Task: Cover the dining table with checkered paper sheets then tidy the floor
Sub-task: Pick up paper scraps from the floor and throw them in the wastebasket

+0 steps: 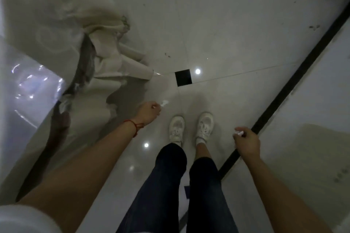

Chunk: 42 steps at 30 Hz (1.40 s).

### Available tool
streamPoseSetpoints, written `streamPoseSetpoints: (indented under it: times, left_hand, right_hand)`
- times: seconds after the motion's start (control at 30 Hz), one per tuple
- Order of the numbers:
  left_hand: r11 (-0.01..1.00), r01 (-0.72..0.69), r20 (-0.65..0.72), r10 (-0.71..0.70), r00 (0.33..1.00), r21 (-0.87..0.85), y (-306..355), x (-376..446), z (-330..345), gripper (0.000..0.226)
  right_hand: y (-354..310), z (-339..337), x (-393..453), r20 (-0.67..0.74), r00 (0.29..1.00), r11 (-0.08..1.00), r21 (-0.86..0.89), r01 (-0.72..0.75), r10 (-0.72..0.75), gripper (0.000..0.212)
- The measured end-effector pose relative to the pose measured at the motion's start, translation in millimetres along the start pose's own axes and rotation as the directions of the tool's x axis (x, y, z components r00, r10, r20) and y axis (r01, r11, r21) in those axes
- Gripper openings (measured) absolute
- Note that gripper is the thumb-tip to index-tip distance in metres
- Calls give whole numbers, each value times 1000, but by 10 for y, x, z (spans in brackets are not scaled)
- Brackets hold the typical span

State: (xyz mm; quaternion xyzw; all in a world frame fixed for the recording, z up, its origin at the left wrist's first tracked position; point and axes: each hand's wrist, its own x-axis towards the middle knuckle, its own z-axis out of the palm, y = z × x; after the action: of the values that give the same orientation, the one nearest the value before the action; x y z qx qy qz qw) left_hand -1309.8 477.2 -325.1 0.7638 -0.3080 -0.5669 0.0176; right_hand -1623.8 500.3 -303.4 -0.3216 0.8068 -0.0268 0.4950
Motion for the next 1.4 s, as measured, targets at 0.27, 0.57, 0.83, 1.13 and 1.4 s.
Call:
streamPoseSetpoints:
  times: [0.27,0.57,0.83,1.13,1.4]
  left_hand:
    - [989,91,-77,-82,994,121,-629,1618,524,27]
    - [940,33,-129,12,992,339,-1500,3057,948,52]
    - [963,83,-215,-27,976,255,-2222,3559,1485,58]
    - [986,13,-318,40,947,164,-2217,3764,1732,19]
    - [970,63,-282,-129,951,-233,-1630,3437,1705,10]
  right_hand:
    - [-14,794,1511,-25,993,993,-15,118,-118,17]
    - [750,1741,2688,122,976,935,-288,206,-178,15]
    - [1273,2141,3045,149,976,939,-283,195,-157,15]
    - [1455,2181,3088,159,978,933,-313,177,-132,15]
    - [1153,1951,2958,103,986,960,-233,155,-134,15]
